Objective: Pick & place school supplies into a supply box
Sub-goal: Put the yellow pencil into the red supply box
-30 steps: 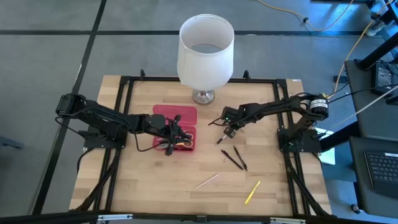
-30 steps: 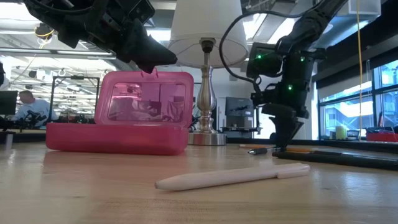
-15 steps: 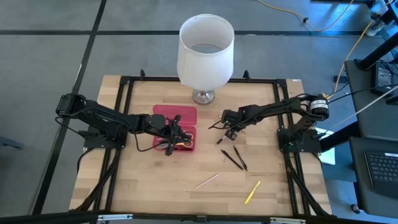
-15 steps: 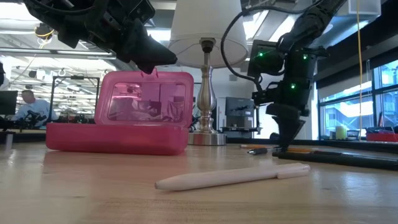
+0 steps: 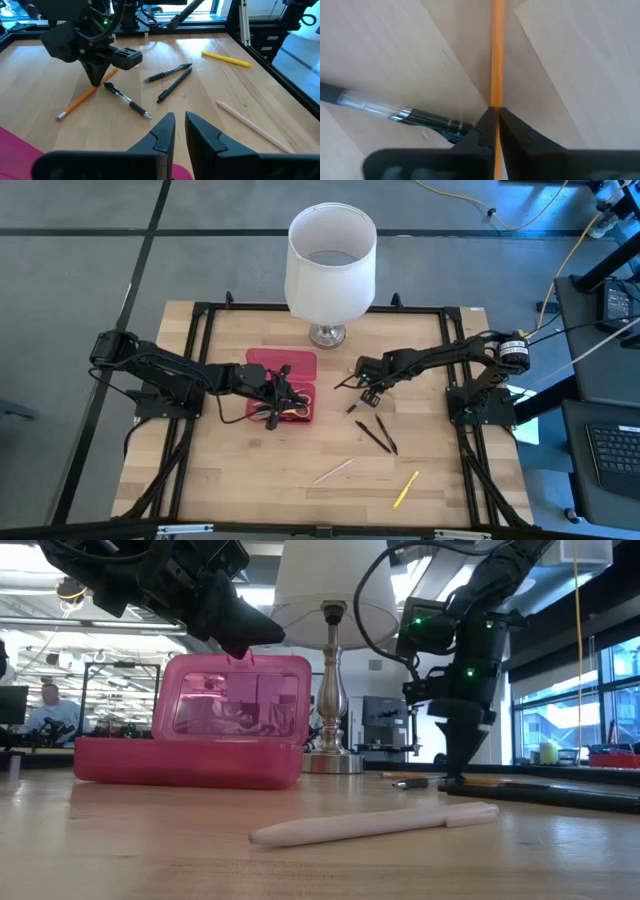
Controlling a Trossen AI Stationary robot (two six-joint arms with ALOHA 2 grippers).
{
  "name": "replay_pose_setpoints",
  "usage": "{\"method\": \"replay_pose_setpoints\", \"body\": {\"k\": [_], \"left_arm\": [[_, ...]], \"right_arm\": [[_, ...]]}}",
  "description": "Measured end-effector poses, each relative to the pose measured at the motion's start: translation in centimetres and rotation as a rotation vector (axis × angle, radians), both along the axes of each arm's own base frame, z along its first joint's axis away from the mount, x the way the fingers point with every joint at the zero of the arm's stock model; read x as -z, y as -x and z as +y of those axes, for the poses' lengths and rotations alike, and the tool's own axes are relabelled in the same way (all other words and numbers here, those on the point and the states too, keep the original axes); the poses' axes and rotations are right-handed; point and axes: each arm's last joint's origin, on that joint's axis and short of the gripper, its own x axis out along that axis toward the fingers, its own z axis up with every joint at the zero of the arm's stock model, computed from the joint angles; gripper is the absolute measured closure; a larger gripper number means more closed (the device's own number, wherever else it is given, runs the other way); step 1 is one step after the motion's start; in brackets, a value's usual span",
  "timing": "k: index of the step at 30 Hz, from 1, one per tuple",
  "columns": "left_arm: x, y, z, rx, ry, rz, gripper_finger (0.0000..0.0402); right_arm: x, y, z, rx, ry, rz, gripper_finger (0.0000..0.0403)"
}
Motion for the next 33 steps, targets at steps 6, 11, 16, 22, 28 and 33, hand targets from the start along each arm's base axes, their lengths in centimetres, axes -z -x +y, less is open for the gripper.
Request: {"method": "replay_pose_setpoints", "body": {"k": [6,11,16,22,28,33], "left_arm": [[0.4,-0.1,-0.2,-0.024,0.04,0.024,0.0359],[0.7,-0.7,-0.6,-0.054,0.027,-0.006,0.0361],[1.4,-1.4,-1.0,-0.039,0.029,-0.017,0.036],[2.4,-3.0,-1.6,-0.027,0.027,0.022,0.0357],[4.1,-5.4,-2.4,-0.027,0.036,0.085,0.0351],[4.2,-7.0,-4.4,0.011,-0.028,0.074,0.0342]], "right_arm": [[0.6,0.3,0.1,0.009,-0.024,-0.029,0.0361],[1.7,0.7,0.8,-0.032,-0.007,0.008,0.0368],[2.0,0.7,1.9,-0.149,0.03,0.027,0.0369],[2.0,0.5,3.4,-0.326,0.057,0.032,0.0371],[2.1,0.4,4.9,-0.391,0.058,0.017,0.0369],[2.1,0.3,6.0,-0.456,0.065,0.004,0.0371]]}}
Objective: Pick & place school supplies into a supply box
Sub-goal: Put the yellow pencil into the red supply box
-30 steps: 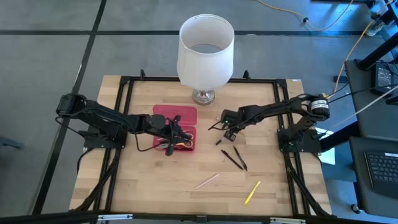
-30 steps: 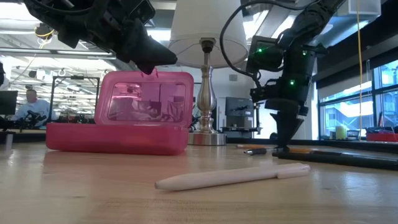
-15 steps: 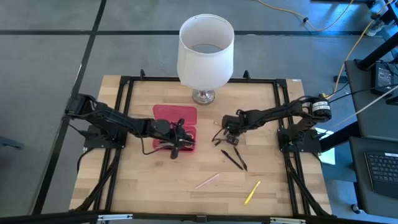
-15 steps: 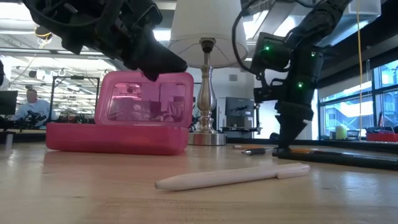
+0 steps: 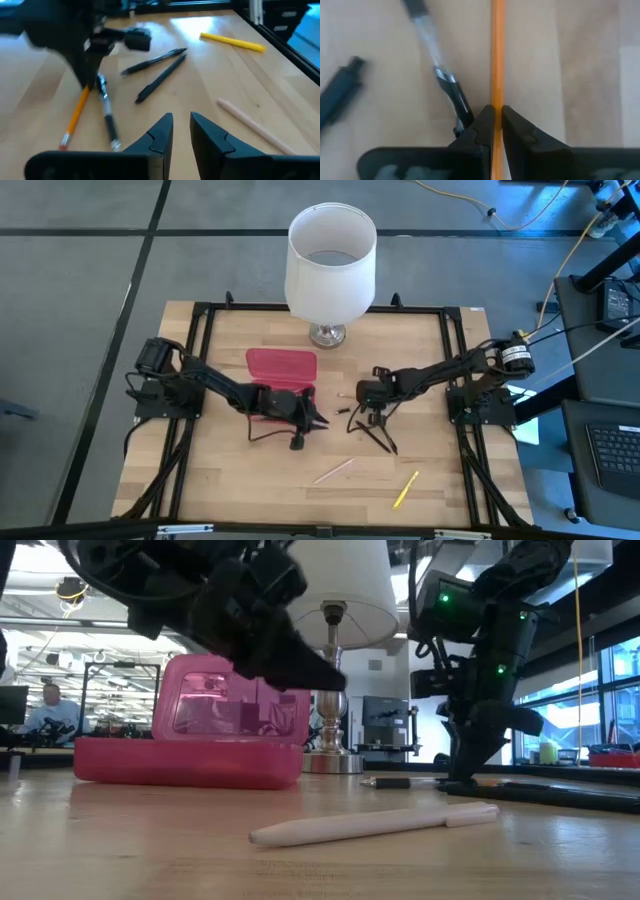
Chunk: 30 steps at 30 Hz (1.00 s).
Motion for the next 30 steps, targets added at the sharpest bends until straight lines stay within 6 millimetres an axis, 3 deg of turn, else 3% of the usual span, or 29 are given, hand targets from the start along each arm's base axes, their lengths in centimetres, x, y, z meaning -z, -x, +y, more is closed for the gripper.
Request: {"method": "replay_pose_setpoints", "body": {"k": [7,15,24,30], "left_arm": [[-0.5,0.2,-3.6,-0.14,-0.075,0.029,0.0341],[0.0,1.8,-6.7,-0.279,0.016,0.068,0.0341],[4.2,1.9,-8.6,-0.364,0.102,0.113,0.0341],[6.1,0.1,-9.4,-0.376,0.042,0.095,0.0341]], "right_arm": [[0.0,-0.1,1.8,-0.065,-0.007,-0.027,0.0369],[-0.1,-0.6,4.5,-0.238,-0.043,-0.118,0.037],[-0.3,-0.2,7.9,-0.388,-0.061,-0.178,0.0369],[-0.3,-0.4,9.0,-0.461,-0.059,-0.227,0.0369]]}}
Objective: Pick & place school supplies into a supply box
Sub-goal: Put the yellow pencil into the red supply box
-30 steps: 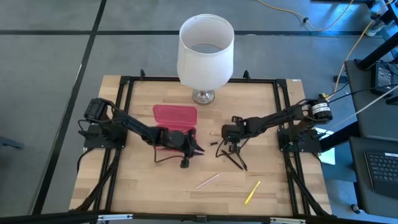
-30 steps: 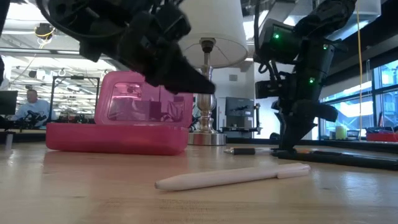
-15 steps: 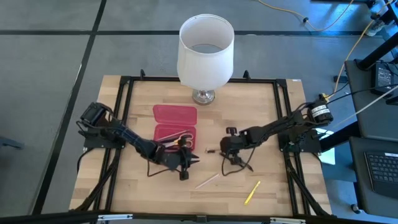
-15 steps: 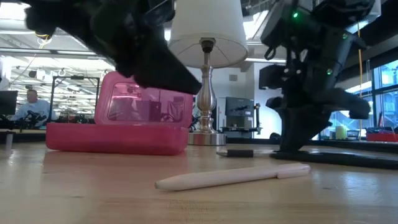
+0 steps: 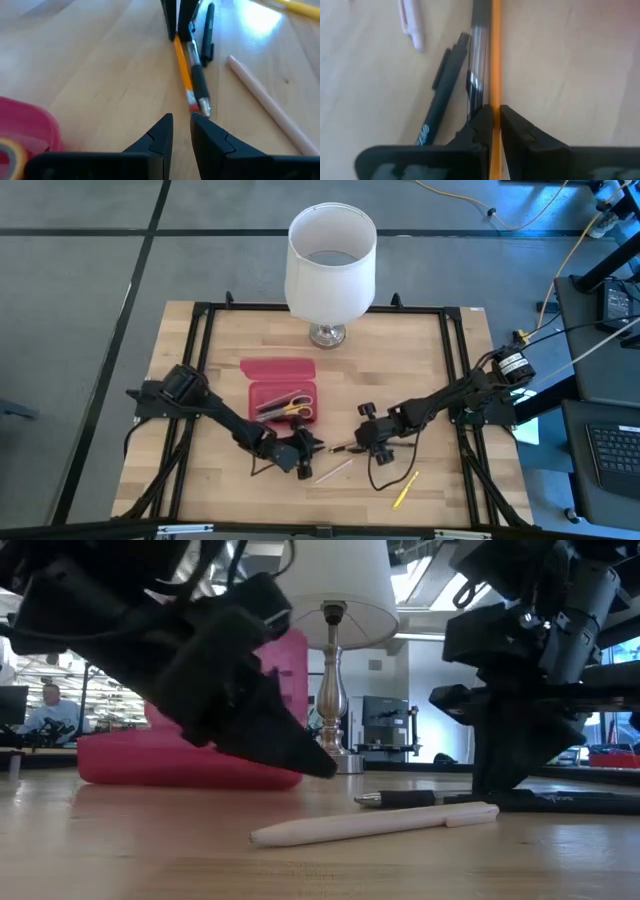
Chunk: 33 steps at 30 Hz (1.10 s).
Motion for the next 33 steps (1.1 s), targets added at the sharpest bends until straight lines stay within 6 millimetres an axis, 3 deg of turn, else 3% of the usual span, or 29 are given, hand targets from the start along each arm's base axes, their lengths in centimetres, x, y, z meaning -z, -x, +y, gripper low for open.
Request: {"method": "replay_pose_setpoints", "body": {"k": [6,18,25,33], "left_arm": [[0.0,-1.2,-0.4,0.018,-0.033,0.01,0.0341],[-0.5,-1.0,0.0,0.019,-0.055,0.036,0.0341],[-2.9,-0.2,-0.2,0.038,-0.067,0.045,0.0341],[-6.3,1.6,-2.6,0.087,-0.116,-0.005,0.0341]], "right_arm": [[1.0,-0.6,-0.1,0.011,-0.002,0.002,0.0368],[1.3,-0.7,-0.2,0.019,0.009,-0.001,0.0368],[1.3,-0.8,-0.2,0.023,0.011,-0.009,0.0368],[1.3,-0.8,-0.2,0.026,0.012,-0.012,0.0368]]}}
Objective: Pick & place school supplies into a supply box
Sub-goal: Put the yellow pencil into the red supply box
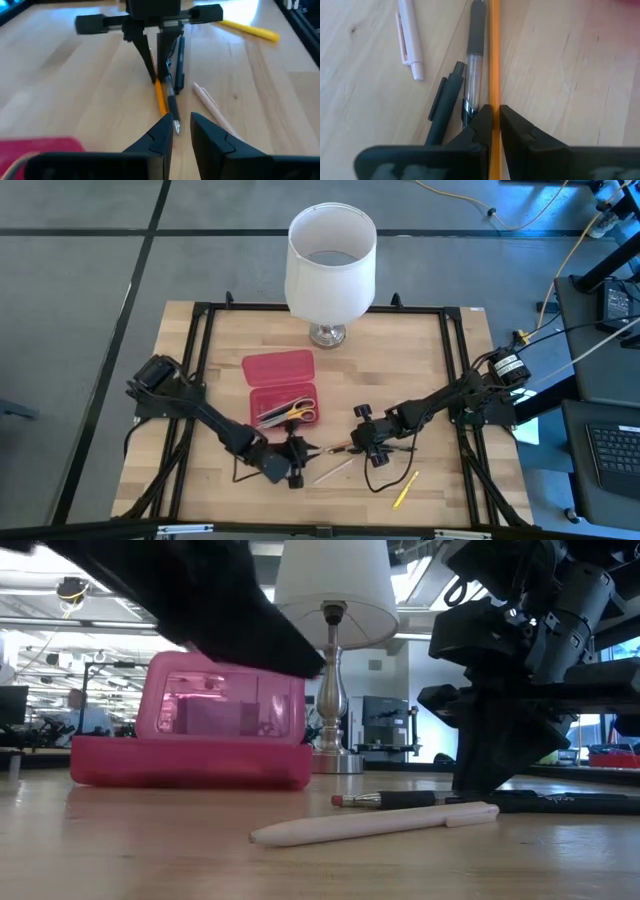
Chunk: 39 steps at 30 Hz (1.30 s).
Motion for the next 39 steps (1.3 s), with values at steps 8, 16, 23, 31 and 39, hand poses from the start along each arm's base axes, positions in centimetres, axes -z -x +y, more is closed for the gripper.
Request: {"method": "replay_pose_setpoints", "body": {"k": [8,16,23,31,39], "left_arm": [[0.1,0.8,-2.0,-0.169,-0.022,0.073,0.0357],[2.2,-0.4,-1.4,-0.279,0.106,0.048,0.0364],[4.7,-1.6,-1.6,-0.224,0.115,0.053,0.0353],[4.6,-1.8,-1.3,-0.197,0.077,0.063,0.0317],[4.6,-2.0,-1.1,-0.194,0.07,0.064,0.027]], "right_arm": [[-0.1,-0.2,0.0,0.002,-0.006,-0.024,0.0368],[-0.1,-0.4,0.1,0.004,-0.013,-0.049,0.0368],[-0.2,-0.5,0.1,0.004,-0.017,-0.061,0.0368],[-0.2,-0.5,0.1,0.003,-0.019,-0.062,0.0368],[-0.3,-0.8,0.2,0.002,-0.03,-0.088,0.0368]]}}
